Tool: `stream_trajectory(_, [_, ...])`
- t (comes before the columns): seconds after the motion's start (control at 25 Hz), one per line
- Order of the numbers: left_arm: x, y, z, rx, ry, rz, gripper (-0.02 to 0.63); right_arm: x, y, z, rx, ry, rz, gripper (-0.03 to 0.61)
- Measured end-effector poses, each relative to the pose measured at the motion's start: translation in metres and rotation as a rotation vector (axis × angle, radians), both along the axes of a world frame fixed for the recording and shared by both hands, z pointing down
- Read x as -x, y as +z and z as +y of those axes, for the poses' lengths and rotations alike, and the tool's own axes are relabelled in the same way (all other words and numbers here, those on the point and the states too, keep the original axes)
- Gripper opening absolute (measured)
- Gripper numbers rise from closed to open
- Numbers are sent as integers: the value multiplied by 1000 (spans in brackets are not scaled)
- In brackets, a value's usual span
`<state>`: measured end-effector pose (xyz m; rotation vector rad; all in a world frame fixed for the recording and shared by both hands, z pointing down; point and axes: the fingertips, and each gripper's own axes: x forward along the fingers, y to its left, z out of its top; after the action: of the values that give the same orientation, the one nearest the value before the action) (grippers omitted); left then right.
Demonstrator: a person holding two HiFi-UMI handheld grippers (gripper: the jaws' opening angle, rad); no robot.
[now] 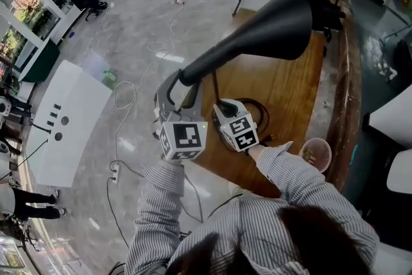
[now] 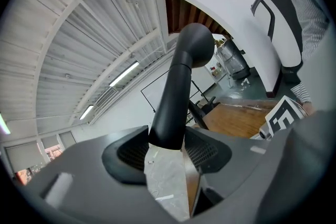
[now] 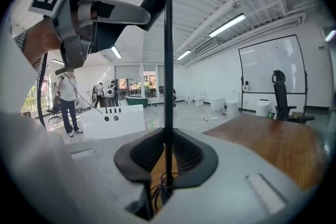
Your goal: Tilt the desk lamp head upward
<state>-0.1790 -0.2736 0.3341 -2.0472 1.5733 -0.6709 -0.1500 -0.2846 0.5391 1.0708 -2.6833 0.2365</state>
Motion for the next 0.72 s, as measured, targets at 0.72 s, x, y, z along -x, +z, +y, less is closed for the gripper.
stream_trajectory(0.72, [-9, 16, -1, 31, 1, 137, 190, 1, -2, 3, 2, 26, -10, 44])
